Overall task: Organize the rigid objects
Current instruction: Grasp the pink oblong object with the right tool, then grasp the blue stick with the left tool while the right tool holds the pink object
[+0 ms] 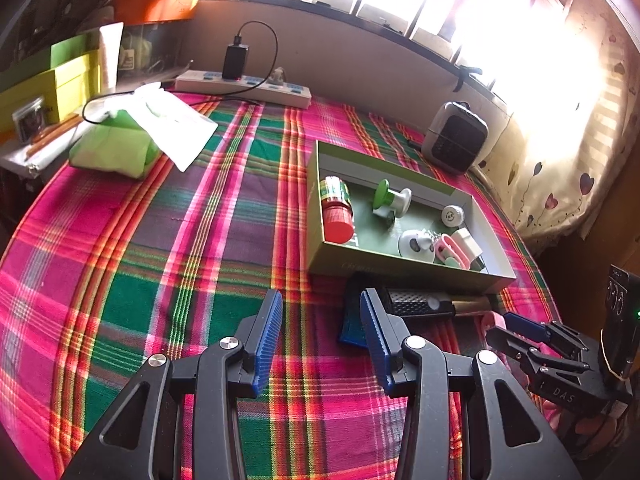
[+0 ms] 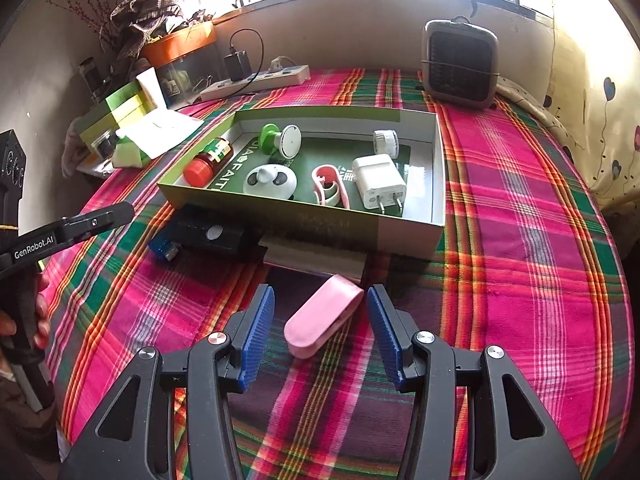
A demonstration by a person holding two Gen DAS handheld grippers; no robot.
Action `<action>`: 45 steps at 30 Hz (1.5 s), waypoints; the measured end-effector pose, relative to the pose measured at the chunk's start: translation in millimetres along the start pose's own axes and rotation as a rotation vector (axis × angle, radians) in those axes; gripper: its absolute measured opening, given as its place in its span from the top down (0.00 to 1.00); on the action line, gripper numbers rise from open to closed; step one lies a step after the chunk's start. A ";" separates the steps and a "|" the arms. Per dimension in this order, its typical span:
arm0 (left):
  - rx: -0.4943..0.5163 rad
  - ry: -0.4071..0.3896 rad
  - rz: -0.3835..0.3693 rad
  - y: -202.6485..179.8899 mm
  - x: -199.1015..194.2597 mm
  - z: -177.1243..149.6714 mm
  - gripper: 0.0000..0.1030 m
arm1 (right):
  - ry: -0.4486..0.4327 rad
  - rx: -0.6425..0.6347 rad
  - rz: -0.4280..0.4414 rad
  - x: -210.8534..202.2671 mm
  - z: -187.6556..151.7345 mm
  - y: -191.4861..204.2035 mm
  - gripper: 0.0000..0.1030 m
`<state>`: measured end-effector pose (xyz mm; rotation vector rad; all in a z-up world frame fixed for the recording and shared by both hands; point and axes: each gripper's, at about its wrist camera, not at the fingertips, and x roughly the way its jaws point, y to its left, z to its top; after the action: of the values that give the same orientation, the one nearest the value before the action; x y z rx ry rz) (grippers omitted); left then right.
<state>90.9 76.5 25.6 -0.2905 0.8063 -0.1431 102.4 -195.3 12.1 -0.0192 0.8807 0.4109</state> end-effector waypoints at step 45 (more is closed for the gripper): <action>0.202 0.090 0.103 -42.9 44.5 -2.0 0.61 | 0.011 -0.015 -0.132 3.4 -9.4 -11.7 0.81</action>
<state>119.3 24.8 6.9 -0.0519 0.8873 -0.1410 101.5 -206.7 1.8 -0.0930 0.8823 0.2939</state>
